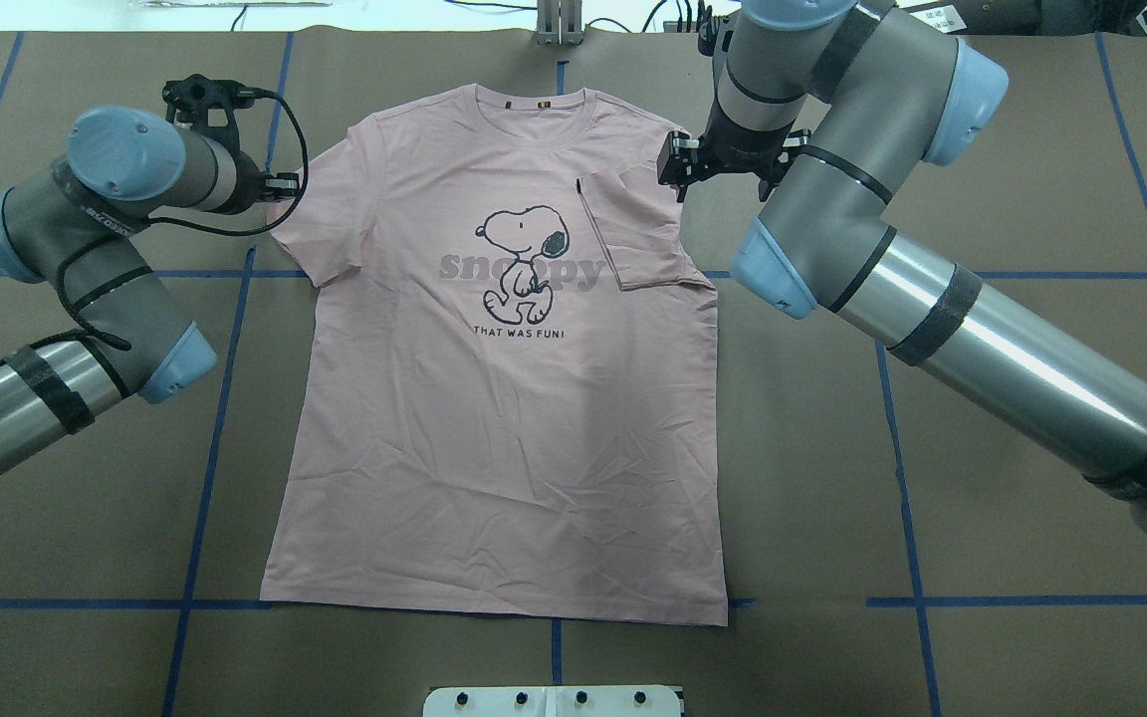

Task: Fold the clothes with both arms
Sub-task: 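Fold the sleeve nearest the left gripper inward toward the collar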

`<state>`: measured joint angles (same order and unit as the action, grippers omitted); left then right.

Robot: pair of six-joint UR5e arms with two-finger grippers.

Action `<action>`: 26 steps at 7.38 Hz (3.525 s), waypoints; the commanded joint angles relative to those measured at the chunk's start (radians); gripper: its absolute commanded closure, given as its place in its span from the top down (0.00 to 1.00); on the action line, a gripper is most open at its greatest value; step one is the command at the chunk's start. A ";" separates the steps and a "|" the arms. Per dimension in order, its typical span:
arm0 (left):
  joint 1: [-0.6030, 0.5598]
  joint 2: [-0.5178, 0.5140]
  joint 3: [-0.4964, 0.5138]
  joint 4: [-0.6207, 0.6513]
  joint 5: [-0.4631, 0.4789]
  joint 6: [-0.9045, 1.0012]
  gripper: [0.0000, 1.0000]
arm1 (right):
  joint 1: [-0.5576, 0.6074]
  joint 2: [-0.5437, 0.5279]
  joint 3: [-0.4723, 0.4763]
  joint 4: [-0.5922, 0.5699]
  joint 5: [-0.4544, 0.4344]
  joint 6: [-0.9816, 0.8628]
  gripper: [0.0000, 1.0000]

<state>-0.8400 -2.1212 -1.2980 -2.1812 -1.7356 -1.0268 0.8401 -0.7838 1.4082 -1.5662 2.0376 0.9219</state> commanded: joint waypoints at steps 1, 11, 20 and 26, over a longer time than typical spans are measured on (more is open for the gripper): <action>0.013 -0.119 -0.026 0.160 -0.013 -0.074 0.00 | -0.001 -0.002 0.000 0.002 -0.001 0.000 1.00; 0.073 -0.332 0.244 -0.046 -0.015 -0.292 0.00 | 0.001 -0.008 0.003 0.005 -0.001 -0.003 1.00; 0.093 -0.271 0.153 -0.126 -0.125 -0.337 1.00 | -0.036 -0.125 0.160 0.008 -0.001 0.088 1.00; 0.088 0.149 -0.495 0.278 -0.154 -0.124 1.00 | -0.534 -0.469 0.646 0.009 -0.427 0.657 1.00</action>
<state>-0.7506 -2.0744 -1.6796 -1.9318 -1.8878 -1.2179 0.4337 -1.2156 1.9932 -1.5564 1.7391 1.4578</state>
